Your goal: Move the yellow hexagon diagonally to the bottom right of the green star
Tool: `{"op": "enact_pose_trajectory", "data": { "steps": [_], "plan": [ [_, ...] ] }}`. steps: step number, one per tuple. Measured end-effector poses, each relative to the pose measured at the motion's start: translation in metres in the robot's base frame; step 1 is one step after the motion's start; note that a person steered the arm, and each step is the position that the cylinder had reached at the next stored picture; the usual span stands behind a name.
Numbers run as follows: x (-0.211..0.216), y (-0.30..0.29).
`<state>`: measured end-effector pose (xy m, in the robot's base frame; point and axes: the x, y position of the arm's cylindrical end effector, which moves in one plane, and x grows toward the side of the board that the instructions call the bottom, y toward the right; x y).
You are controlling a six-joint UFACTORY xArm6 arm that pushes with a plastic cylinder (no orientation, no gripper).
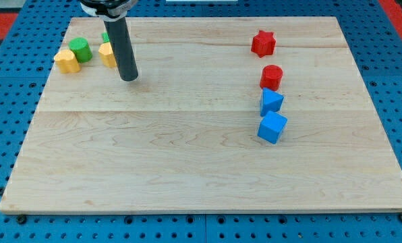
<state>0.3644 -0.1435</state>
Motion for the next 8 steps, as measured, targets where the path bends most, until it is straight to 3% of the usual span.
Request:
{"op": "enact_pose_trajectory", "data": {
  "steps": [1, 2, 3, 5, 6, 7, 8],
  "plan": [
    [-0.032, -0.058],
    [-0.058, -0.059],
    [-0.066, -0.044],
    [-0.075, 0.059],
    [-0.079, 0.071],
    [-0.110, 0.101],
    [-0.171, 0.093]
  ]
}}
